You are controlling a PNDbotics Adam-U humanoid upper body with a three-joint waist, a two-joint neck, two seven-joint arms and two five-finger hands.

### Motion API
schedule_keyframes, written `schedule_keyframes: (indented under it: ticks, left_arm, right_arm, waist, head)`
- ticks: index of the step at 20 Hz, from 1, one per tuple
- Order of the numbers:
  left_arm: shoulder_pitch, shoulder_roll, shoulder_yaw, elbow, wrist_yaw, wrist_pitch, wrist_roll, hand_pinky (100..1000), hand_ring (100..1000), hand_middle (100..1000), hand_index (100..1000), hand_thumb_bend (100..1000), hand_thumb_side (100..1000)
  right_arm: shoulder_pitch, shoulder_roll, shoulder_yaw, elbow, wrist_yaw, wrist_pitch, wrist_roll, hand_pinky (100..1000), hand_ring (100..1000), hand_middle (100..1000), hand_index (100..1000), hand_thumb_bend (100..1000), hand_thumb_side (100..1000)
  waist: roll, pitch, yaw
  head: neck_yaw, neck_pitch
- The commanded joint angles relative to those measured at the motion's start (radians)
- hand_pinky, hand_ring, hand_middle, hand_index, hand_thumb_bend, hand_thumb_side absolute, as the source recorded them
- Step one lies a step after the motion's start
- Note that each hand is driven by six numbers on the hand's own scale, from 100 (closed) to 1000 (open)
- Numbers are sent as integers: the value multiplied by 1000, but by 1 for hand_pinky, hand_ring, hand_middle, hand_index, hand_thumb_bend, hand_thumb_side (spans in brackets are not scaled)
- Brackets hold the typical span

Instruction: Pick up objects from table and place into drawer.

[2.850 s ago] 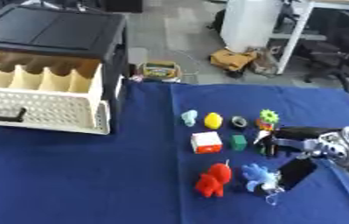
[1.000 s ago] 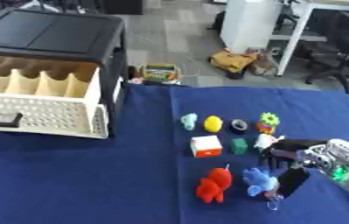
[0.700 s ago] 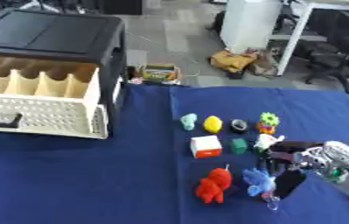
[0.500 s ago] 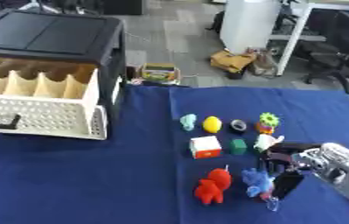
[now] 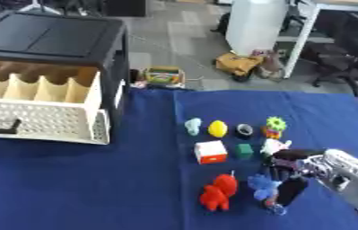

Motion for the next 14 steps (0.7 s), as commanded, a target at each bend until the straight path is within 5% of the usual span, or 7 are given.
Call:
schedule_keyframes:
  ticks: [1,14]
  left_arm:
    - [-9,10,14,-14,-5,3,-4,569,465,590,798,100,1000]
    - [-10,3,14,-14,-7,12,-13,567,464,587,790,100,1000]
  right_arm:
    - [-4,-30,-24,-13,15,3,-14,672,725,610,932,546,424]
    - [-2,-34,-27,-11,28,24,-38,656,710,576,792,292,403]
  waist:
    - [5,-11,-1]
    - [3,-9,0]
  head:
    - [-1,-10]
    - [-2,-12]
